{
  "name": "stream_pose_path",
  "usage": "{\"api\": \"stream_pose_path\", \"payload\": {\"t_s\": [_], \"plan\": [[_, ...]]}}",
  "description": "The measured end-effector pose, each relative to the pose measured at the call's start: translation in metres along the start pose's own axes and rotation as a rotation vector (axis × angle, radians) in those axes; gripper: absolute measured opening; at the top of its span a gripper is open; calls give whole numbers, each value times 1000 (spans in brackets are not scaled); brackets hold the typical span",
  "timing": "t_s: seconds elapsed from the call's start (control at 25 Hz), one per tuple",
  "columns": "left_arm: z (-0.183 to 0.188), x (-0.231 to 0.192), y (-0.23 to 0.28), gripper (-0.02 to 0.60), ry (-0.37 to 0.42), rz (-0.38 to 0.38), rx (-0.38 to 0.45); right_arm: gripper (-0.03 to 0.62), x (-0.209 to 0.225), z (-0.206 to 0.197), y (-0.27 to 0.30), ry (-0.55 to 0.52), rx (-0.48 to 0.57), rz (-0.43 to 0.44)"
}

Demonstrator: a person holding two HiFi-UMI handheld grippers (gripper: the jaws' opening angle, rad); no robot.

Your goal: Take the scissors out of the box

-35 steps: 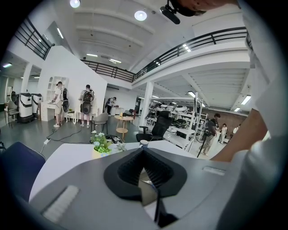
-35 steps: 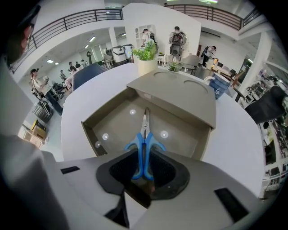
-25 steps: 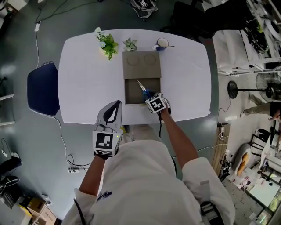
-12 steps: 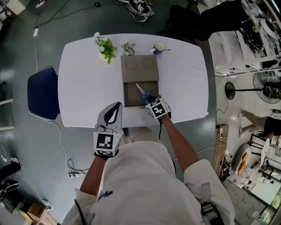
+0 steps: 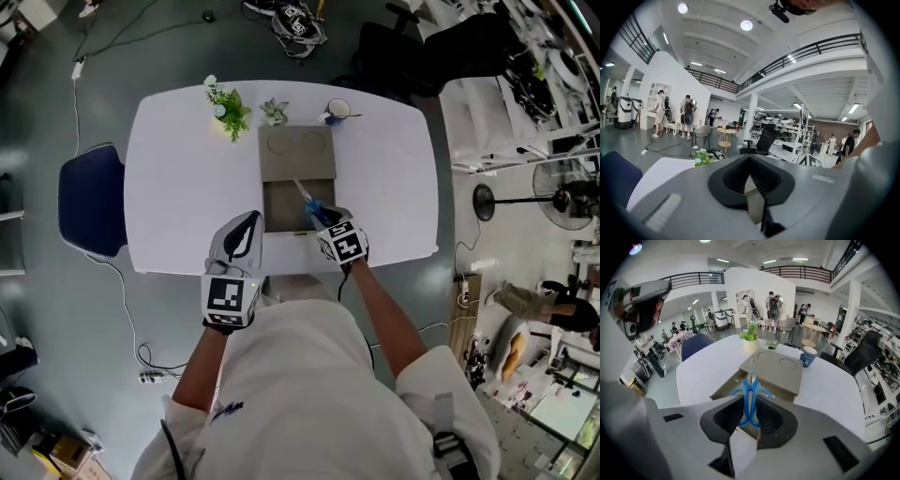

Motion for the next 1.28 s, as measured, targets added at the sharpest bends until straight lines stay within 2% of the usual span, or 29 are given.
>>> {"api": "stream_pose_path", "payload": {"t_s": [0.56,1.08,1.28], "plan": [[10,-5,-15,0,64,-13,-2,87,-14,31,-66,19,193,-53],[28,2,-6,0,98,-38,28,87,-23,67,-136,81,446,-96],[34,0,-5,0,139,-30,32,87,-33,86,-169,81,563,-107]]}}
Point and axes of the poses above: the fingertips, and each gripper's own axes: y forward along the fingers, x to its right, z out of its top, the point moved 6 cm from there along -y, backward along the fingers, and after that the axes turned 9 degrees about z, right-handed, at the moved point
